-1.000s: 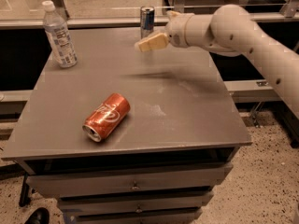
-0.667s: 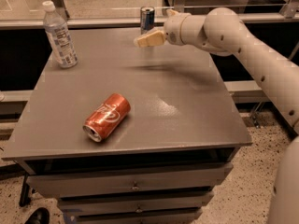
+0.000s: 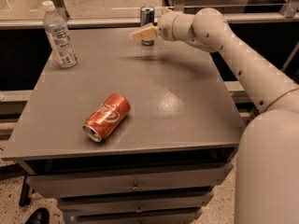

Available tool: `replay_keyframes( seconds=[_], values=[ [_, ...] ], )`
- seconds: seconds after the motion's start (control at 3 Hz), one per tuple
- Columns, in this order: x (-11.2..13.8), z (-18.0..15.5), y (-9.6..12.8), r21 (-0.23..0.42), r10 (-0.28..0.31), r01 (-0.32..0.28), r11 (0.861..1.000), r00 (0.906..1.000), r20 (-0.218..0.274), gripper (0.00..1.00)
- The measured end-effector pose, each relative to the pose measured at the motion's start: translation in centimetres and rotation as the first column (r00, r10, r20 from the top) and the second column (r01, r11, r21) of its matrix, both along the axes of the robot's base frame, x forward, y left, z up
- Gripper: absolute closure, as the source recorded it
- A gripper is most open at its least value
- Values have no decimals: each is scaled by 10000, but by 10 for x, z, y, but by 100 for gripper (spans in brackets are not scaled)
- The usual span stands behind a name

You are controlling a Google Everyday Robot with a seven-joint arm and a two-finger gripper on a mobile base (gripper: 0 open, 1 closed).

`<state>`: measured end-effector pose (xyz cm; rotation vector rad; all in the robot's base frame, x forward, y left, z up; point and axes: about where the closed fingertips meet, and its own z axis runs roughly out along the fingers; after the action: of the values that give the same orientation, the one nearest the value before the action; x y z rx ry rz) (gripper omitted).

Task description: Move redbull can near coke can

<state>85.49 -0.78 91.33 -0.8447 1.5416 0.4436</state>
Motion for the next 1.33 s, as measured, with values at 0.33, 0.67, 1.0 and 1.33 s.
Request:
replay_keyframes(
  seconds=[0.33,0.67,1.0,1.33],
  values=[
    [19,-8,10,10,53,-53,10000,9999,-102,0],
    [30,-13,11,31,-9,9,10000,9998,-195,19],
    [30,-14,7,43,-12,13,10000,9999,-155,41],
    [24,-16,-3,-13,-100,99,9999,9998,-149,65]
  ],
)
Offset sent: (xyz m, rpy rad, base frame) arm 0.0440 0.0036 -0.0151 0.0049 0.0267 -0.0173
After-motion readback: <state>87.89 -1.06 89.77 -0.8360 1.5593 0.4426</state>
